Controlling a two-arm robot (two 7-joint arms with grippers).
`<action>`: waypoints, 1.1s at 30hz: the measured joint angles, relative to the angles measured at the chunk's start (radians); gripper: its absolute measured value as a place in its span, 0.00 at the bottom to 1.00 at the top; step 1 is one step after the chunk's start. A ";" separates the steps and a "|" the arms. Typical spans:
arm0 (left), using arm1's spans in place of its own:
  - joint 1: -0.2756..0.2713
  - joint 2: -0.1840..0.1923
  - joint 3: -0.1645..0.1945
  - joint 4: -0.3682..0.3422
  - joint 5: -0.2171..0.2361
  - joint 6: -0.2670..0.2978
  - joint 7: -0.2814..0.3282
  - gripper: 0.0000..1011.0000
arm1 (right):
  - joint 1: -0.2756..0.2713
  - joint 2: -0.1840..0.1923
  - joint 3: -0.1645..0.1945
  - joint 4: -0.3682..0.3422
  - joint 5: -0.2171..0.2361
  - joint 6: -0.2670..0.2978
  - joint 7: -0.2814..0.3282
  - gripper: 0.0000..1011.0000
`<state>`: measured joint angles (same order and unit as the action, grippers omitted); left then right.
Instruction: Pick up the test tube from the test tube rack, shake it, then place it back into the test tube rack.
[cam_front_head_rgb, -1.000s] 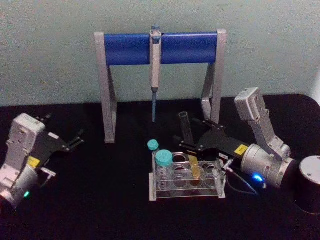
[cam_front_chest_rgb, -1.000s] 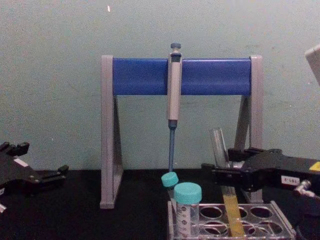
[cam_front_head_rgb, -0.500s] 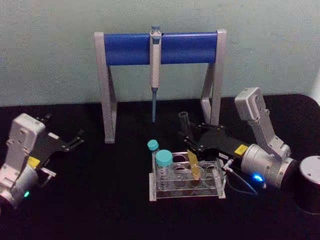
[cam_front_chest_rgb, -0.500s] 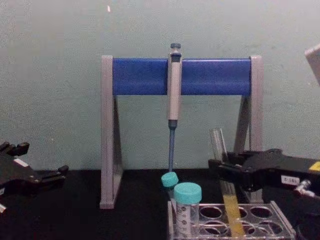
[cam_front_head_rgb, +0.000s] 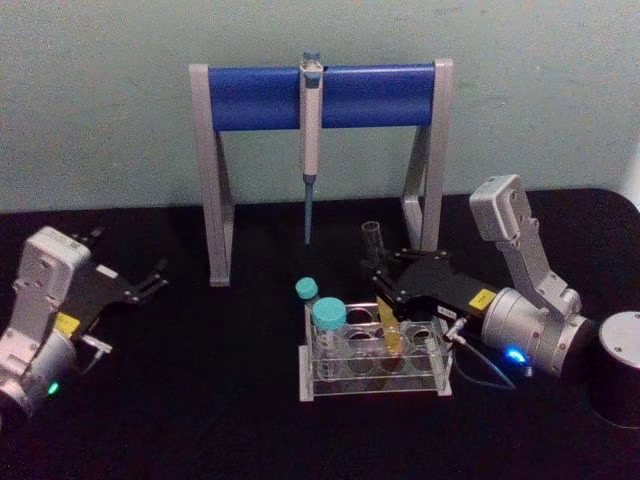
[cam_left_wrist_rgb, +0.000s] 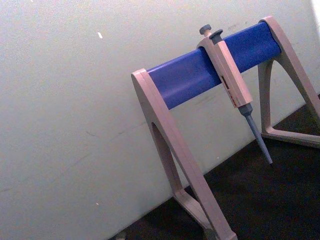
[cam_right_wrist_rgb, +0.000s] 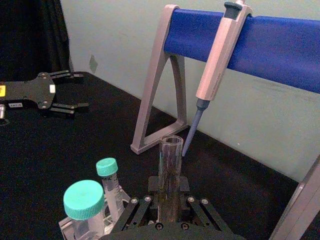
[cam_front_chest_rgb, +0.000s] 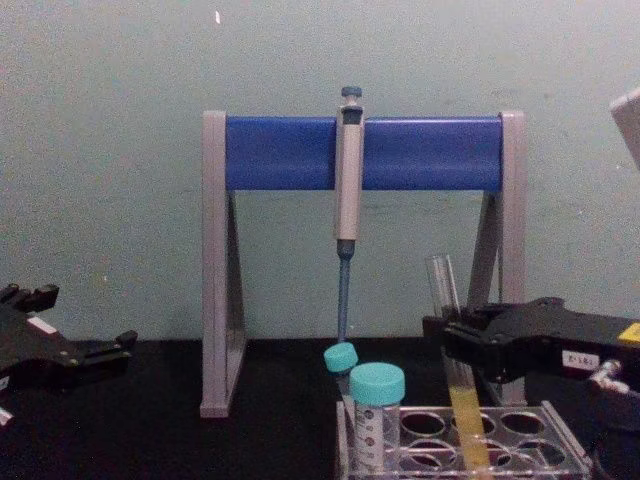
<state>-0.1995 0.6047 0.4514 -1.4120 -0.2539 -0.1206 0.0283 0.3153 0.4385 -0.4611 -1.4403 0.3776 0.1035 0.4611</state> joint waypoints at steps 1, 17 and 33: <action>0.000 0.000 0.000 0.000 0.000 0.000 0.000 0.99 | 0.000 0.000 0.000 0.000 0.000 0.000 0.000 0.23; 0.000 0.000 0.000 0.000 0.000 0.000 0.000 0.99 | -0.024 0.011 0.040 -0.029 0.070 -0.036 0.051 0.23; 0.000 0.000 0.000 0.000 0.000 0.000 0.000 0.99 | -0.077 -0.006 0.120 -0.070 0.157 -0.217 0.055 0.23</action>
<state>-0.1995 0.6047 0.4513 -1.4120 -0.2539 -0.1206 0.0283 0.2382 0.4326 -0.3416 -1.5099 0.5347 -0.1135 0.5161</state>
